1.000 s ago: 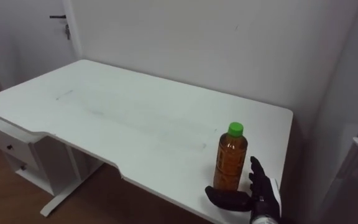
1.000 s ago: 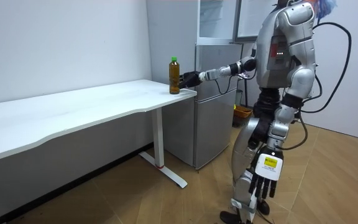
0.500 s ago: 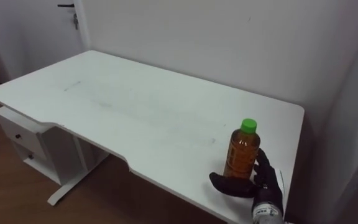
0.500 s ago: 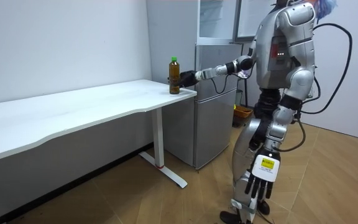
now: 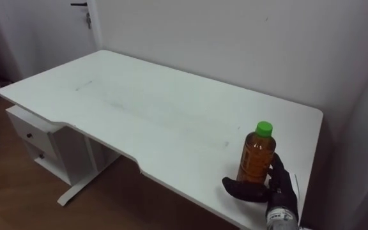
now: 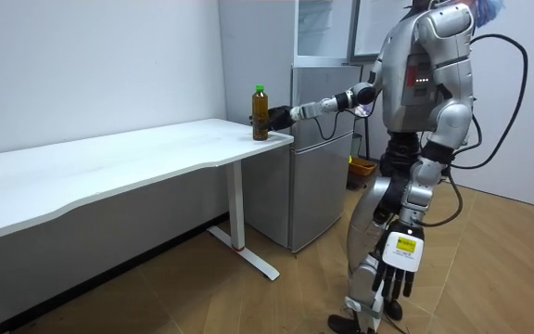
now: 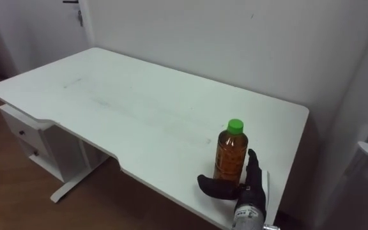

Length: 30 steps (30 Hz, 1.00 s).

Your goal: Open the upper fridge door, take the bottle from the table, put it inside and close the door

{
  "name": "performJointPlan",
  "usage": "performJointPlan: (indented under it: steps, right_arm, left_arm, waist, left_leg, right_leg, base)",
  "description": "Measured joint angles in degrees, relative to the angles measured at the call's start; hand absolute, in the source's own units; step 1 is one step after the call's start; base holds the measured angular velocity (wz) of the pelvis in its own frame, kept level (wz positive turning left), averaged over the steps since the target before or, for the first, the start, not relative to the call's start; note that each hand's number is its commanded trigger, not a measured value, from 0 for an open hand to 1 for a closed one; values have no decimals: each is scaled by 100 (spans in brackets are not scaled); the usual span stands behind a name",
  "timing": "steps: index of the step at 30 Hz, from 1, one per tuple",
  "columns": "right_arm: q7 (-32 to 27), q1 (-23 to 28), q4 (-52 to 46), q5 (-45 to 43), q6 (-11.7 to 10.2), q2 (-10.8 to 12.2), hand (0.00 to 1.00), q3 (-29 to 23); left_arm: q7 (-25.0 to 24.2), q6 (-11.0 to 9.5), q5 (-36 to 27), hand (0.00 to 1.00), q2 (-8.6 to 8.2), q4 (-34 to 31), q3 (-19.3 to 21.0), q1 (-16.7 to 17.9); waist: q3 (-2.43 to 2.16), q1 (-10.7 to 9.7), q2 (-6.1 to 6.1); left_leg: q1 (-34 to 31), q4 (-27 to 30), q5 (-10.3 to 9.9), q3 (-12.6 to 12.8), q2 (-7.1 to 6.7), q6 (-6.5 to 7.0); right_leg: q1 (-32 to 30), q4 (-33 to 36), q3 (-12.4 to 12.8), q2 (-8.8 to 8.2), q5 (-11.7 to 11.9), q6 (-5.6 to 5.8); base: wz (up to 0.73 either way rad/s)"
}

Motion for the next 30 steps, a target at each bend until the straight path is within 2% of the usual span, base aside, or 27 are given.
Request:
performJointPlan:
  steps: [4,6,7,11,15,16,17,18,30]
  right_arm:
    - [-77,0,9,2,0,-2,0,3]
    - [-166,-3,14,1,0,-5,0,2]
    - [-174,-4,16,-3,0,-6,0,2]
    - [-252,-43,106,-36,-4,-56,0,-4]
    - [-244,-77,207,-34,-20,-129,0,-1]
    - [-247,-77,208,-32,-20,-136,3,0]
    - [-252,-77,208,-32,-20,-136,57,1]
    - [-255,-77,208,-32,-20,-136,100,1]
    - [-427,-89,249,6,-44,-226,100,25]
  left_arm:
    - [0,0,0,0,19,-3,0,-2]
    - [0,0,1,0,32,-4,0,-8]
    - [0,0,0,0,32,-3,0,-7]
    - [0,14,-9,0,37,-2,-7,1]
    - [1,17,-122,0,75,-1,-93,37]
    - [1,17,-122,0,86,-2,-111,32]
    - [1,16,-122,0,92,-2,-113,29]
    - [0,16,-122,0,99,-2,-115,30]
    - [1,16,-127,0,112,-5,-117,24]
  waist:
    - [1,38,-62]
    - [-29,84,-139]
    - [-24,93,-149]
    - [-22,93,-150]
    - [-17,109,-146]
    - [-15,109,-144]
    - [-15,109,-143]
    - [-15,109,-143]
    - [-14,123,-148]
  left_leg:
    - [-16,1,3,-10,-1,-3]
    - [-94,18,15,-35,-1,-9]
    - [-101,26,16,-40,-2,-9]
    - [-182,100,23,-160,-38,-8]
    - [-193,100,29,-183,-53,-1]
    - [-203,100,29,-199,-57,-1]
    - [-206,101,30,-209,-61,0]
    - [-208,102,31,-218,-65,0]
    - [-236,95,63,-286,-78,-9]
  right_leg:
    - [-6,-4,-10,5,0,0]
    - [-73,-1,-10,14,1,-2]
    - [-74,-1,-23,15,2,-3]
    - [-70,-1,-151,14,2,-3]
    - [-73,-1,-146,8,2,-3]
    - [-80,-1,-143,9,2,-3]
    - [-82,-1,-141,9,2,-3]
    - [-82,-1,-141,9,2,-3]
    - [-87,-3,-132,21,1,-2]
  base:
    - [0]
    - [4]
    - [7]
    - [13]
    - [4]
    - [4]
    - [4]
    - [0]
    - [2]
